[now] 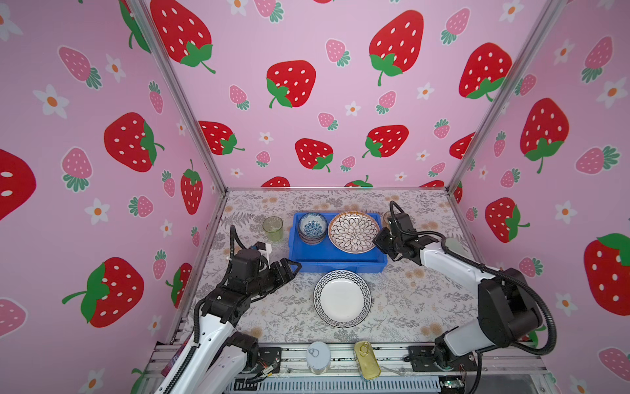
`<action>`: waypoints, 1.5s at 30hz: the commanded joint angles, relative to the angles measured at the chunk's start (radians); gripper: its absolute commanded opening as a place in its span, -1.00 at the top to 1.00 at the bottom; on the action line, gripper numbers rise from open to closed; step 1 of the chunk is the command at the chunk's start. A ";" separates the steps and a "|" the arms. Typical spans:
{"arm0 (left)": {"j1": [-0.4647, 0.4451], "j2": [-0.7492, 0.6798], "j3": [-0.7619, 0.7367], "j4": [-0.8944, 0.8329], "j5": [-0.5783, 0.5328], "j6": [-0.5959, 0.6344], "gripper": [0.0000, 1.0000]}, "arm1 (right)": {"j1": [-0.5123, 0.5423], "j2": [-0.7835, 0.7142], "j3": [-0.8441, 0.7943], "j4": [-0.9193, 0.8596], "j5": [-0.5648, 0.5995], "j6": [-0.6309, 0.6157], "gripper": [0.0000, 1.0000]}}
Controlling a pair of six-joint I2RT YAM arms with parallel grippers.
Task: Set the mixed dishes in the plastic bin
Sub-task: 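Lower the flower plate upright into the bin beside the bowl stack with right gripper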
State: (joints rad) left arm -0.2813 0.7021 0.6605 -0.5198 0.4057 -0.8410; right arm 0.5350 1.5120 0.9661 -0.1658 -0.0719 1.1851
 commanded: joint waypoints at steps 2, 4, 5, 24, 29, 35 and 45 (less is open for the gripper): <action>0.008 -0.002 -0.012 0.024 0.025 0.006 -0.60 | 0.009 -0.062 0.017 0.094 0.019 0.060 1.00; 0.009 -0.002 -0.015 0.024 0.028 0.005 -0.60 | 0.016 -0.053 0.027 0.074 0.040 0.069 1.00; 0.009 -0.003 -0.015 0.025 0.027 0.005 -0.60 | 0.020 -0.046 0.034 0.063 0.046 0.071 1.00; 0.017 -0.005 -0.022 0.018 0.036 0.014 -0.60 | 0.048 0.042 0.042 0.086 0.062 0.117 1.00; 0.022 -0.001 -0.031 0.023 0.041 0.014 -0.60 | 0.048 0.061 0.043 0.085 0.072 0.127 1.00; 0.027 -0.004 -0.037 0.023 0.045 0.017 -0.60 | 0.048 0.087 0.043 0.094 0.070 0.134 1.00; 0.037 -0.019 -0.051 0.015 0.051 0.017 -0.60 | 0.050 0.116 0.045 0.106 0.065 0.143 0.78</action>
State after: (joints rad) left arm -0.2512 0.6968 0.6136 -0.5125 0.4389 -0.8337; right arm 0.5861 1.6241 0.9733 -0.1566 -0.0154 1.2770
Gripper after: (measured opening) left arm 0.799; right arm 0.104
